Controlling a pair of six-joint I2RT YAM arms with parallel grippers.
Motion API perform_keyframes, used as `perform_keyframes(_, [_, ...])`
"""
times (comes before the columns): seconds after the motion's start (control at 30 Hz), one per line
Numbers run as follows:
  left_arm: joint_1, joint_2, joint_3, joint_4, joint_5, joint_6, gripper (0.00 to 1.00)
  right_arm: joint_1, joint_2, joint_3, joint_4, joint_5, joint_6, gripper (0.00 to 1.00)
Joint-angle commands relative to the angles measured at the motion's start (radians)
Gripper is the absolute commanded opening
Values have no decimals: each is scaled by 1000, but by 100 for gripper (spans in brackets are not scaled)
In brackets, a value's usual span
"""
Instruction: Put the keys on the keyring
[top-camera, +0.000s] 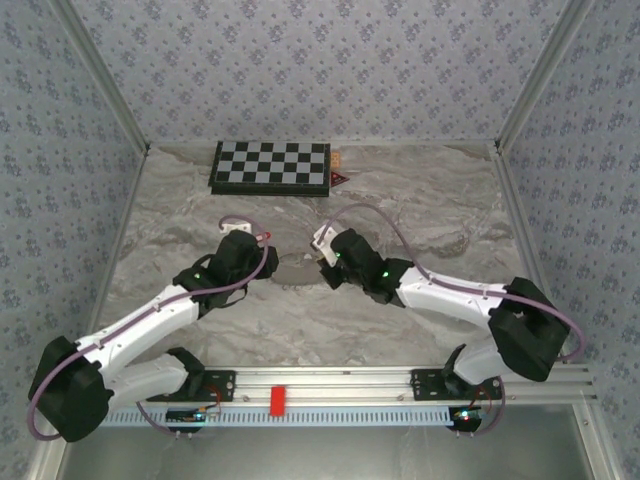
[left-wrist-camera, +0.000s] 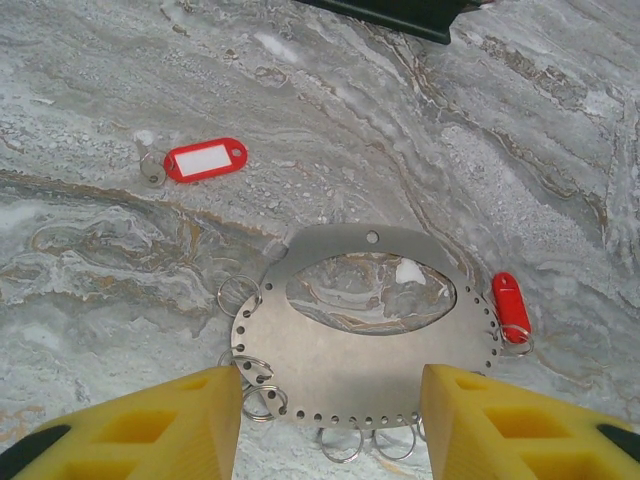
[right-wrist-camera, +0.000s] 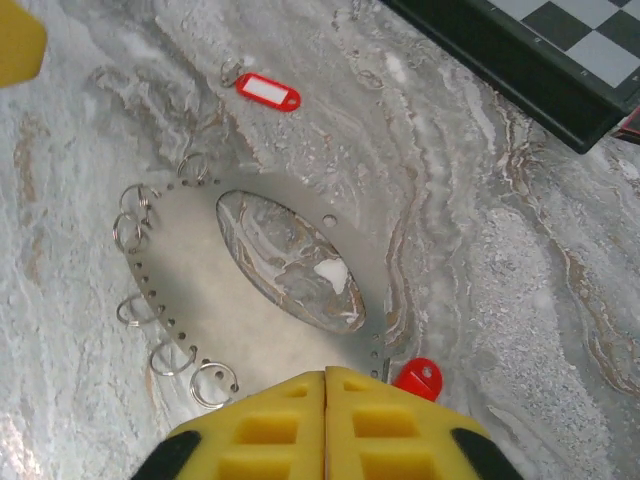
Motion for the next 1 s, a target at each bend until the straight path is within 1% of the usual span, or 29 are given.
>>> perform_keyframes(0.0, [7, -21, 31, -30, -2, 18, 50, 6, 35, 19, -48, -47, -9, 19])
perform_keyframes(0.07, [8, -27, 31, -35, -4, 19, 50, 15, 71, 27, -69, -38, 20, 29])
perform_keyframes(0.13, [7, -36, 26, -35, -6, 17, 51, 25, 104, 34, -79, -12, 61, 33])
perform_keyframes(0.37, [7, -45, -1, -22, -9, 5, 52, 52, 276, 161, -206, 72, 242, 36])
perform_keyframes(0.53, [7, -49, -24, -17, 1, -8, 52, 67, 332, 202, -209, 99, 324, 39])
perform_keyframes(0.7, [7, -63, -37, -14, 3, -9, 52, 70, 381, 246, -260, 126, 367, 40])
perform_keyframes(0.97, [7, -62, -45, -7, 1, -12, 53, 72, 407, 245, -293, 144, 395, 41])
